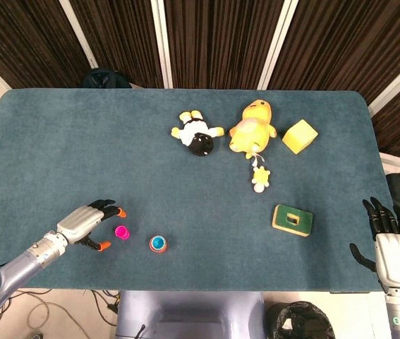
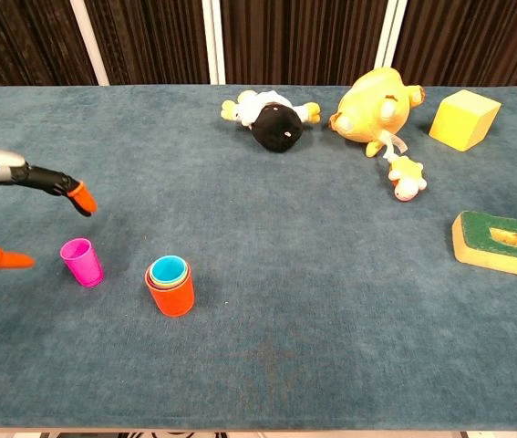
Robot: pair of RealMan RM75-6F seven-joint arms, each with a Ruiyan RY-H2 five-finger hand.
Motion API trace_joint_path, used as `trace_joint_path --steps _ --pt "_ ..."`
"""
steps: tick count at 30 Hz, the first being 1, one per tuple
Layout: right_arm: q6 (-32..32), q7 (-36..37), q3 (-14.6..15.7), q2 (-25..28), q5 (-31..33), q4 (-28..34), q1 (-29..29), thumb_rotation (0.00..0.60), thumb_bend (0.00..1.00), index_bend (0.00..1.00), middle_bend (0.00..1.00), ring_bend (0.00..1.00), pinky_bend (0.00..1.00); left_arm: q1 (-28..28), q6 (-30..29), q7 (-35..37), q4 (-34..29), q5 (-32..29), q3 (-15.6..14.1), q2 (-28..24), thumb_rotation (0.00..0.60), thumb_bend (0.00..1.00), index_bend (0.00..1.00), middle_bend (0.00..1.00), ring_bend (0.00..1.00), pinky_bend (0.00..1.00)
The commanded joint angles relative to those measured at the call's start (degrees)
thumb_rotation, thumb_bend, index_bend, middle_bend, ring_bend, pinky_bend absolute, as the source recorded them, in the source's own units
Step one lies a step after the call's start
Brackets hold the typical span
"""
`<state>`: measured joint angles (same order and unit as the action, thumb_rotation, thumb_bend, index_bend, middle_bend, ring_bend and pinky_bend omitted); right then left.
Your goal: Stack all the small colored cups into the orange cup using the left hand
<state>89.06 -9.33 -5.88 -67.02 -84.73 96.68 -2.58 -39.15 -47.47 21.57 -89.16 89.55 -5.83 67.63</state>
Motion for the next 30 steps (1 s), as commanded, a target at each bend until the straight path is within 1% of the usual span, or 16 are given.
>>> trace_joint_path --steps 1,6,12,16,30 --pt "0.0 0.1 -0.1 0.1 0.1 0.0 0.0 0.600 0.32 0.05 0.07 0.14 0.06 0.1 0.2 -0.5 1.3 -0.1 0.0 1.6 0.600 0.24 0.26 0.20 0.04 0.09" --pt "0.1 0.4 -0.3 0.1 0.5 -0.1 0.1 0.600 0.32 0.05 0.07 0.14 0.06 0.3 0.7 -1.9 3.5 -0.7 0.1 4.0 0.600 0.25 0.29 0.20 0.04 0.09" --pt "0.1 0.4 -0.5 -0.1 1.0 0.0 0.1 0.600 0.32 0.05 0.07 0.14 0.06 0.1 1.2 -2.9 4.6 -1.3 0.5 5.7 0.600 0.27 0.33 0.22 0.05 0.09" --pt "0.3 0.4 -0.7 -0.2 1.2 0.0 0.2 0.600 0.32 0.05 0.07 0.14 0.06 0.2 1.1 -3.4 5.1 -1.5 0.7 6.1 0.600 0.29 0.36 0.22 0.05 0.09" --pt "0.2 0.3 -0.7 -0.3 1.7 0.3 0.2 0.600 0.32 0.05 0.07 0.14 0.06 -0.1 1.3 -4.4 5.8 -2.6 1.6 7.0 0.600 0.34 0.38 0.23 0.05 0.09"
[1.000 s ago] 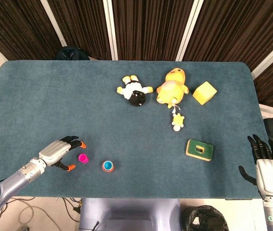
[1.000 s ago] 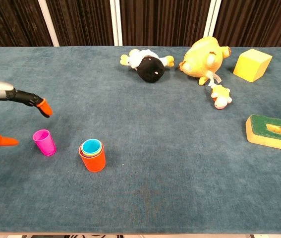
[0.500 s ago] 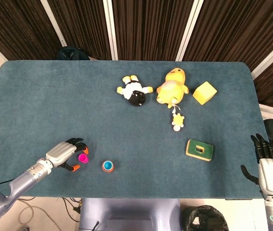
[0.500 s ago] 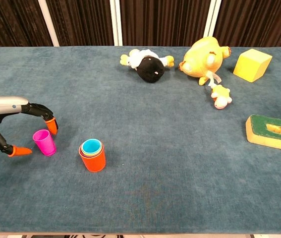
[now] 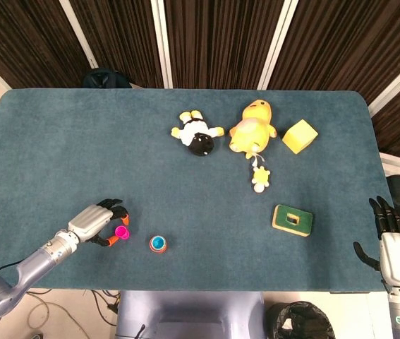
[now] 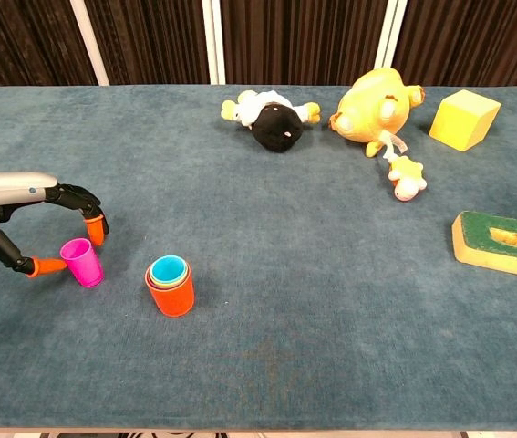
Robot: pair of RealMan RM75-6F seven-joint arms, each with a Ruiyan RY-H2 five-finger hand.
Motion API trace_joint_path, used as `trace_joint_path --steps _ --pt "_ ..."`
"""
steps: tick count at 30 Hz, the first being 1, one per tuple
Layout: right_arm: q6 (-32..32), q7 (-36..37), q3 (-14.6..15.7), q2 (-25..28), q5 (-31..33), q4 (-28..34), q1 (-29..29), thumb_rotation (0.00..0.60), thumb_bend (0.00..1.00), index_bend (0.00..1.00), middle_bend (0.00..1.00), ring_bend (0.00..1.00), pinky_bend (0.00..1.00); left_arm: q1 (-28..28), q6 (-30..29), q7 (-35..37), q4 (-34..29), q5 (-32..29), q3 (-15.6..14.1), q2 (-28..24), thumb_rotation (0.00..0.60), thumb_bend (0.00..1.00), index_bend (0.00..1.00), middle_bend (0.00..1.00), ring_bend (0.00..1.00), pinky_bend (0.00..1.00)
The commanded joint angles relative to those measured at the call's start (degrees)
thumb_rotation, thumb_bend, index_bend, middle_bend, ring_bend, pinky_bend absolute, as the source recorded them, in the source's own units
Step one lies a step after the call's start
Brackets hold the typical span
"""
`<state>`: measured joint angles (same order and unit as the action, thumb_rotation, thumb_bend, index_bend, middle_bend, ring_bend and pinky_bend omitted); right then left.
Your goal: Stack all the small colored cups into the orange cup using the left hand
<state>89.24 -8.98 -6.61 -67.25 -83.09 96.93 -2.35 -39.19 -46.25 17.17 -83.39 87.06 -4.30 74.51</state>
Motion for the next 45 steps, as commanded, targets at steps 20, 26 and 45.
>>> trace_joint_path --steps 20,26,45 --pt "0.5 0.6 -0.4 -0.1 0.5 -0.4 0.3 0.600 0.32 0.05 0.07 0.14 0.06 -0.4 -0.2 1.4 -0.4 1.2 -0.2 0.2 0.600 0.41 0.46 0.30 0.06 0.09" --pt "0.6 0.2 -0.7 -0.4 0.5 -0.3 0.1 0.600 0.32 0.05 0.07 0.14 0.06 -0.4 -2.9 2.9 -2.2 2.1 0.9 -1.1 0.600 0.41 0.46 0.30 0.06 0.10" --pt "1.0 0.6 -0.7 0.4 0.7 0.5 0.5 0.600 0.32 0.05 0.07 0.14 0.06 -3.0 -6.9 4.7 -9.8 5.5 4.4 -2.4 0.600 0.40 0.47 0.30 0.06 0.11"
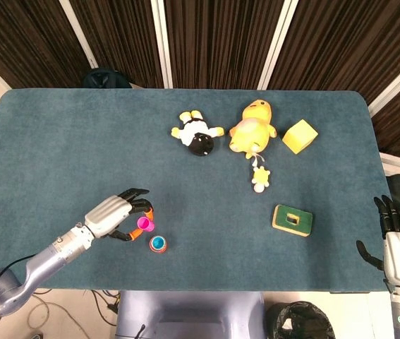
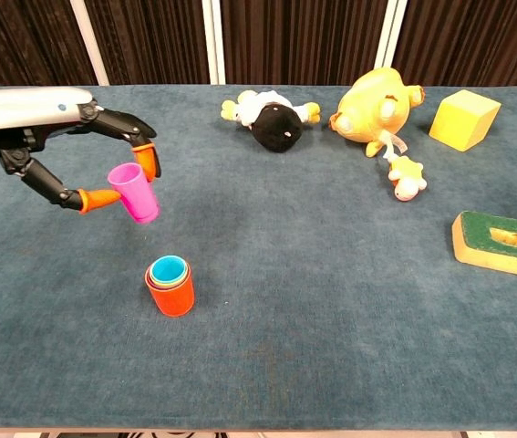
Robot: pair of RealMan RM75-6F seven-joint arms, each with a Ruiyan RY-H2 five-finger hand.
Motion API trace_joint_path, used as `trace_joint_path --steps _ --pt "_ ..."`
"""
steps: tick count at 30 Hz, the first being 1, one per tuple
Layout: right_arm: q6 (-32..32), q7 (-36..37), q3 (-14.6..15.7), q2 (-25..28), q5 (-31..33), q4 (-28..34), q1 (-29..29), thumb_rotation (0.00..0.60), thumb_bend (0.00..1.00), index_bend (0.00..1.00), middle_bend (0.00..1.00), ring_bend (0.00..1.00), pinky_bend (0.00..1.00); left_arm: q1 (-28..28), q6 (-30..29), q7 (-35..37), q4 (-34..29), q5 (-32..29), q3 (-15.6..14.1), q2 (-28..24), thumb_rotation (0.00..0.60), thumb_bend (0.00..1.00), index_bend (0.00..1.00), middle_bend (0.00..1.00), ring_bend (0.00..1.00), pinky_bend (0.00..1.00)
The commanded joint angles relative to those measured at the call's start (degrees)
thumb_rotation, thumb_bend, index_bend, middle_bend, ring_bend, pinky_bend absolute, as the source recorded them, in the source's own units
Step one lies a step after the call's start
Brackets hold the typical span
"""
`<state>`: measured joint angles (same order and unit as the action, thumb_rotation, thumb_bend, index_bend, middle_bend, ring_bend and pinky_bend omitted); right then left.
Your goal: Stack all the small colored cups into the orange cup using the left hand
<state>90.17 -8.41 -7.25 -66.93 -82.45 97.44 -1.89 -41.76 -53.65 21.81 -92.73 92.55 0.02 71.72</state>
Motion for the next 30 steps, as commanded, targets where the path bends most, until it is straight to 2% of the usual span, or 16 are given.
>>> trace_joint_path --steps 1,19,30 --pt "0.0 0.0 -0.1 0.1 0.1 0.0 0.0 0.600 0.32 0.05 0.07 0.14 0.06 -0.6 0.7 0.0 -0.7 0.1 0.0 0.5 0.600 0.40 0.47 0.30 0.06 0.11" --pt "0.0 0.0 -0.1 0.0 0.0 -0.1 0.0 0.600 0.32 0.05 0.07 0.14 0.06 -1.8 3.3 -2.2 1.6 -0.3 -1.6 5.0 0.600 0.40 0.47 0.30 0.06 0.11" --pt "0.0 0.3 -0.1 0.1 0.1 -0.2 0.0 0.600 0.32 0.05 0.07 0.14 0.06 -2.4 4.3 -2.4 1.7 -0.2 -2.4 4.9 0.600 0.38 0.44 0.29 0.06 0.10"
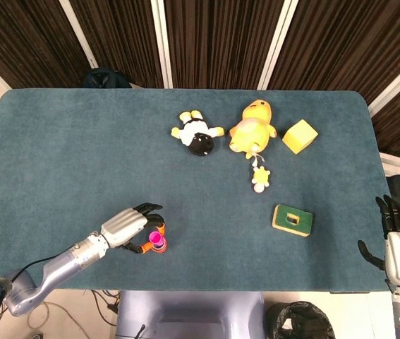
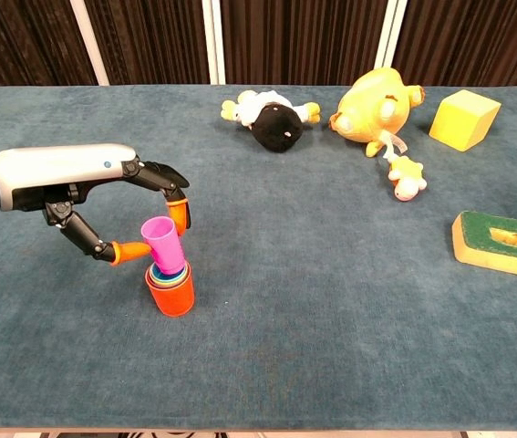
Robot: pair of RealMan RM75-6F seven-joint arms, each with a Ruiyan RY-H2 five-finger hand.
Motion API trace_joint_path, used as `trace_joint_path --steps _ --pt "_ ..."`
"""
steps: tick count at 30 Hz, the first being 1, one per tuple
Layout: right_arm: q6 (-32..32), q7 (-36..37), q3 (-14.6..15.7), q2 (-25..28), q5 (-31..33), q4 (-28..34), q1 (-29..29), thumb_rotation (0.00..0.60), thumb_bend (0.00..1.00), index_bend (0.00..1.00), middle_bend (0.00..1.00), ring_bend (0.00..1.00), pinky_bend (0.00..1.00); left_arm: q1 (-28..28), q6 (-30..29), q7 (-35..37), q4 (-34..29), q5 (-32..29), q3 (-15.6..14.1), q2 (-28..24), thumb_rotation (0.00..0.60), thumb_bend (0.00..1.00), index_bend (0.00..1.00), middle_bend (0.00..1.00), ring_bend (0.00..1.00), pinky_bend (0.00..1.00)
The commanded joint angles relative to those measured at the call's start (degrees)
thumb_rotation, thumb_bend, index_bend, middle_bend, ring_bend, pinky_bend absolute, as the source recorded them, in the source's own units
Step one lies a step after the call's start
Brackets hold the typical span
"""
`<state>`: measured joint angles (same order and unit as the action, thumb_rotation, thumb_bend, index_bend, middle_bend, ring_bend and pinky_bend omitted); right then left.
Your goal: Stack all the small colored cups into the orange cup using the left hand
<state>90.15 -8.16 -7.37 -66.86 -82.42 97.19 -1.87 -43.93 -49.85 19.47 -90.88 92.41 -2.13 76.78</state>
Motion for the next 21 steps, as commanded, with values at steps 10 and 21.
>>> trace_joint_path --steps 10,21 --pt "0.0 0.1 0.0 0.1 0.1 0.2 0.0 0.600 0.32 0.05 0.07 0.14 0.06 -1.4 2.2 -0.4 -1.1 0.2 -1.0 -2.0 0.600 0.31 0.21 0.22 0.05 0.08" --pt "-0.2 -0.2 0.7 0.1 -1.5 0.3 -0.1 0.600 0.33 0.05 0.07 0.14 0.06 -0.2 -0.1 -6.2 -2.9 -1.7 -0.2 -6.1 0.600 0.30 0.11 0.18 0.04 0.08"
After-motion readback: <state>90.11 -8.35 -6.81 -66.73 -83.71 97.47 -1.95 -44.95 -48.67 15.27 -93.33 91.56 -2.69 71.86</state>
